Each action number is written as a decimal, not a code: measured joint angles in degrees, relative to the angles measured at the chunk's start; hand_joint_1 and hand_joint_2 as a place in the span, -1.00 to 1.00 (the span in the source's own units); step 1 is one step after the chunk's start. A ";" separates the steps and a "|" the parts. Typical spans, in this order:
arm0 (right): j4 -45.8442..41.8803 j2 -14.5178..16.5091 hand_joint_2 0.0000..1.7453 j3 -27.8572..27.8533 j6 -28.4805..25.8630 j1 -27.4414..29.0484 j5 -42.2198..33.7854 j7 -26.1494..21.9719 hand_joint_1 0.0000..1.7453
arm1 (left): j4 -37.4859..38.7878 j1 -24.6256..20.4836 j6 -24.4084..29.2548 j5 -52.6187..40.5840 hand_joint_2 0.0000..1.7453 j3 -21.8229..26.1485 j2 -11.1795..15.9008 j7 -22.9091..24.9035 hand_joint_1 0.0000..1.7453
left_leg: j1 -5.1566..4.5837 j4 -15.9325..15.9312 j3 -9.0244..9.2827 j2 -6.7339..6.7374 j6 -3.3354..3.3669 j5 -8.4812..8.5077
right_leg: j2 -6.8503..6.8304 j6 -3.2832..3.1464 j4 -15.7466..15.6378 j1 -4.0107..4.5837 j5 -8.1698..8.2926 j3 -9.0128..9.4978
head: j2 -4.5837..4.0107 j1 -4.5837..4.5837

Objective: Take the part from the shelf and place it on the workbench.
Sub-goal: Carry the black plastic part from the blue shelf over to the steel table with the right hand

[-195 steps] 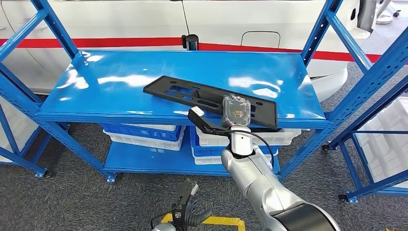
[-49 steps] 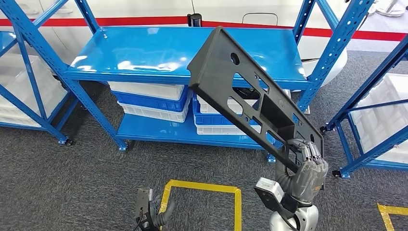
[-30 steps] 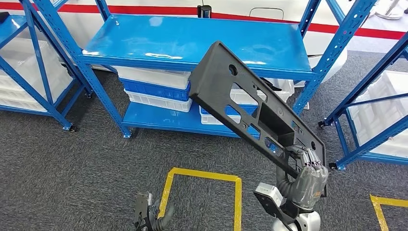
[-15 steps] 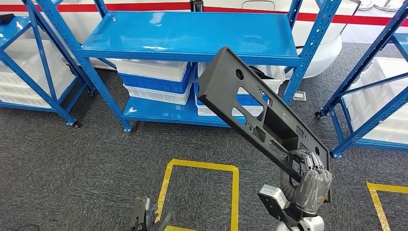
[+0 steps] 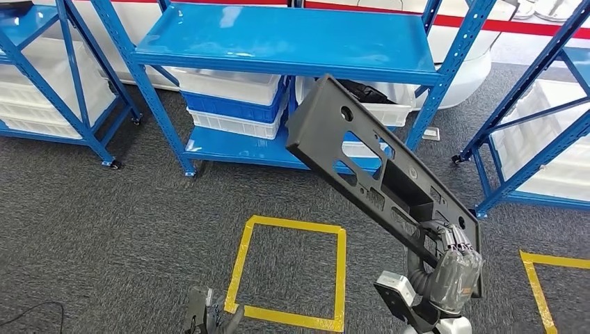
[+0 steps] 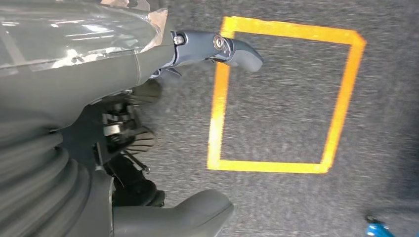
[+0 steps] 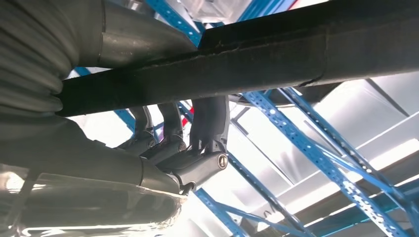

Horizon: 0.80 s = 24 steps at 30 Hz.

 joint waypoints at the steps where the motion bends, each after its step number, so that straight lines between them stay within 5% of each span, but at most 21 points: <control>1: 0.00 -0.01 1.00 0.01 0.00 0.04 -0.04 0.00 1.00 | 0.00 0.05 0.00 0.01 1.00 0.15 -0.01 -0.03 -1.00 | 0.07 0.31 -0.90 0.03 -0.21 0.48 | 0.00 0.66 -2.22 -0.11 1.43 2.25 | 0.00 0.01; 3: 0.00 0.00 1.00 0.06 0.00 0.05 -0.04 0.00 1.00 | 0.00 0.07 0.00 0.02 1.00 0.46 -0.04 -0.13 -1.00 | 0.07 1.31 -2.43 -0.01 -0.77 1.11 | 0.07 1.01 -10.59 -0.24 2.15 8.26 | 0.00 0.09; 5: -0.01 0.01 1.00 0.15 -0.01 0.12 -0.01 0.00 1.00 | 0.00 0.09 0.00 0.03 1.00 0.67 -0.02 -0.27 -1.00 | -0.12 2.10 -3.27 -0.05 -1.35 1.71 | 0.20 0.25 -16.12 -0.06 1.03 11.51 | 0.00 0.04; 8: -0.01 0.01 1.00 0.23 -0.02 0.19 -0.02 0.00 1.00 | 0.03 0.26 -0.02 0.03 1.00 0.78 0.08 -0.37 -1.00 | 0.00 2.61 -3.76 -0.23 -1.96 1.93 | 0.09 -1.17 -16.62 -0.18 1.37 10.98 | 0.00 -0.14; 9: -0.01 0.02 1.00 0.28 -0.02 0.19 -0.02 0.00 1.00 | 0.04 0.35 -0.02 0.03 1.00 0.81 0.09 -0.37 -1.00 | 0.14 3.60 -4.19 -0.33 -2.28 0.58 | -0.01 -1.83 -16.61 -0.34 1.81 10.74 | 0.00 -0.24; 11: -0.02 0.04 1.00 0.40 -0.01 0.18 -0.03 0.00 1.00 | 0.07 0.47 -0.03 0.03 1.00 0.86 0.13 -0.38 -1.00 | 0.45 8.84 -5.82 -0.47 -3.00 -4.78 | -0.16 -2.81 -16.59 -0.41 2.86 9.89 | 0.00 -0.39; 13: -0.01 0.03 1.00 0.46 -0.01 0.21 -0.04 0.00 1.00 | 0.09 0.53 -0.10 0.01 1.00 0.96 0.17 -0.39 -1.00 | 0.68 16.10 -7.44 -0.49 -3.46 -9.24 | -0.20 -2.98 -16.45 -0.29 3.86 8.65 | 0.00 -0.50; 15: 0.00 0.02 1.00 0.46 -0.01 0.24 -0.09 0.00 1.00 | 0.11 0.59 -0.21 -0.01 1.00 1.06 0.23 -0.39 -1.00 | 0.76 18.25 -6.47 -0.49 -3.41 -8.98 | -0.22 -2.79 -16.19 -0.20 4.63 7.42 | 0.00 -0.51; 17: 0.00 0.02 1.00 0.49 -0.01 0.24 -0.26 0.00 1.00 | 0.13 0.59 -0.29 -0.01 1.00 1.12 0.34 -0.44 -1.00 | 0.69 12.22 -1.52 -0.59 -2.74 -6.18 | -0.20 -2.53 -15.95 -0.14 5.19 6.59 | 0.00 -0.51; 19: 0.00 0.02 1.00 0.59 -0.01 0.18 -0.45 0.00 1.00 | 0.13 0.50 -0.34 0.01 1.00 1.30 0.47 -0.56 -1.00 | 0.37 4.43 3.57 -0.74 -1.89 -5.13 | -0.19 -1.94 -15.83 0.02 5.81 6.06 | 0.00 -0.46; 21: 0.03 0.02 1.00 0.72 -0.02 0.07 -0.51 0.00 1.00 | 0.13 0.45 -0.34 0.06 1.00 1.62 0.57 -0.71 -1.00 | -0.13 1.41 5.01 -0.81 -1.33 -5.29 | -0.23 -1.05 -15.89 -0.05 6.56 5.61 | 0.00 -0.46; 24: 0.13 -0.01 1.00 0.78 -0.02 -0.02 -0.43 0.00 1.00 | 0.13 0.44 -0.33 0.19 1.00 2.11 0.60 -0.89 -1.00 | -0.22 0.38 4.21 -0.53 -0.27 -3.57 | -0.19 -0.02 -15.22 -0.07 6.26 4.60 | 0.00 -0.39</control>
